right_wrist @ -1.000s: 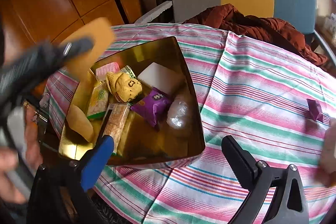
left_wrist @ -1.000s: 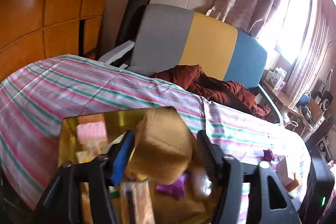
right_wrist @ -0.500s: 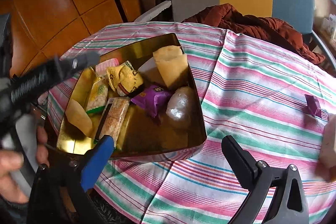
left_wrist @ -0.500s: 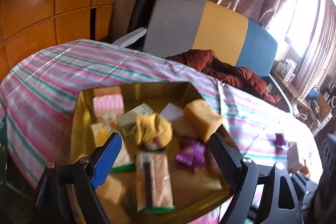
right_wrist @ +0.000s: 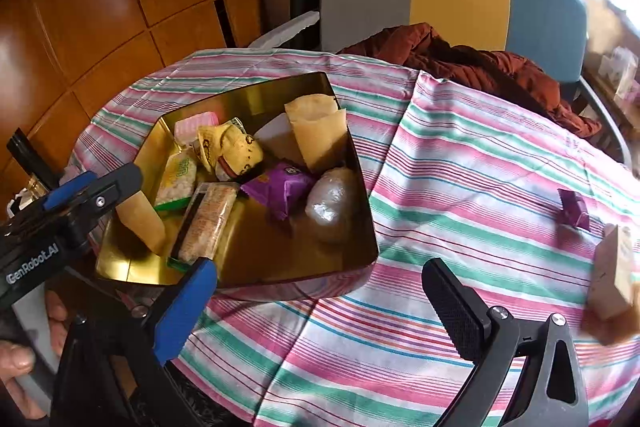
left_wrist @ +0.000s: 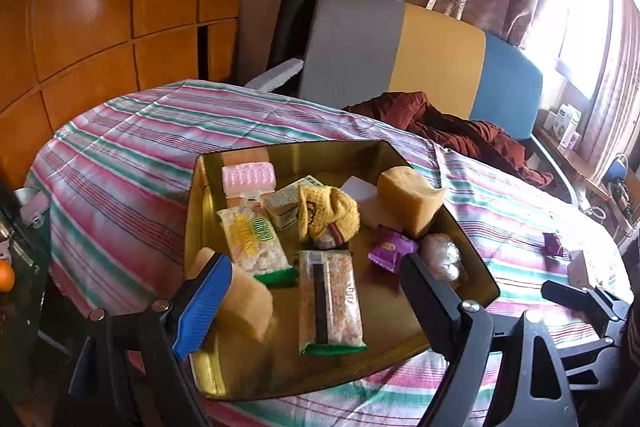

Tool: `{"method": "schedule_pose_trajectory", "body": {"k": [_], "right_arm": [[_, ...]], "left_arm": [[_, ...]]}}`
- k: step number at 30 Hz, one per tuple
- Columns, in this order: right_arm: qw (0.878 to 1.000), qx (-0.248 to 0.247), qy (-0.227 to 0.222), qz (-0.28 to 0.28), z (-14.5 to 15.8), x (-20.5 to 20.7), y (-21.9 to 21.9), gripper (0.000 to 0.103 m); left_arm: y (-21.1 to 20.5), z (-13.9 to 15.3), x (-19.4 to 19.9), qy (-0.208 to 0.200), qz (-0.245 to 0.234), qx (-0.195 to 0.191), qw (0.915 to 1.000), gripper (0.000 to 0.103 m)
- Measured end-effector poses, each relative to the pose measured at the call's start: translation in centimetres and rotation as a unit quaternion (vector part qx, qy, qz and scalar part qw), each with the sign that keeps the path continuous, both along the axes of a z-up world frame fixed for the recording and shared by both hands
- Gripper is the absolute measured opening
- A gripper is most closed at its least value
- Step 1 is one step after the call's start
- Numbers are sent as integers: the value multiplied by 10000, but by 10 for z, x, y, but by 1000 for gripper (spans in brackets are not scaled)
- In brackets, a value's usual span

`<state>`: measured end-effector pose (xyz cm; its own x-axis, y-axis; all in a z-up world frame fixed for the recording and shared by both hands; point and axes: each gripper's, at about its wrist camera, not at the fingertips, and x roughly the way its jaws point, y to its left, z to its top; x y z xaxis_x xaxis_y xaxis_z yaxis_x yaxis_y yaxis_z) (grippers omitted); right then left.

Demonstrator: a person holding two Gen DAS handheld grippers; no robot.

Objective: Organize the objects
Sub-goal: 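Pull both open tools back from the gold tray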

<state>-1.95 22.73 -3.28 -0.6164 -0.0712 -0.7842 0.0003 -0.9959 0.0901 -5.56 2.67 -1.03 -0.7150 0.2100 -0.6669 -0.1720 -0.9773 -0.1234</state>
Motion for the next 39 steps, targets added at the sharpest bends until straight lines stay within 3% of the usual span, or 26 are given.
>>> {"method": "schedule_pose_trajectory", "body": {"k": [30,39], "right_arm": [[9974,175,200,-665,8,20,46,103],[9976,255,143,-631,5,23,53,103]], "left_arm": [[33,-1,22,-74,-504,-348,9981,87],[38,3,29,-55,-743,-279,9968,87]]}}
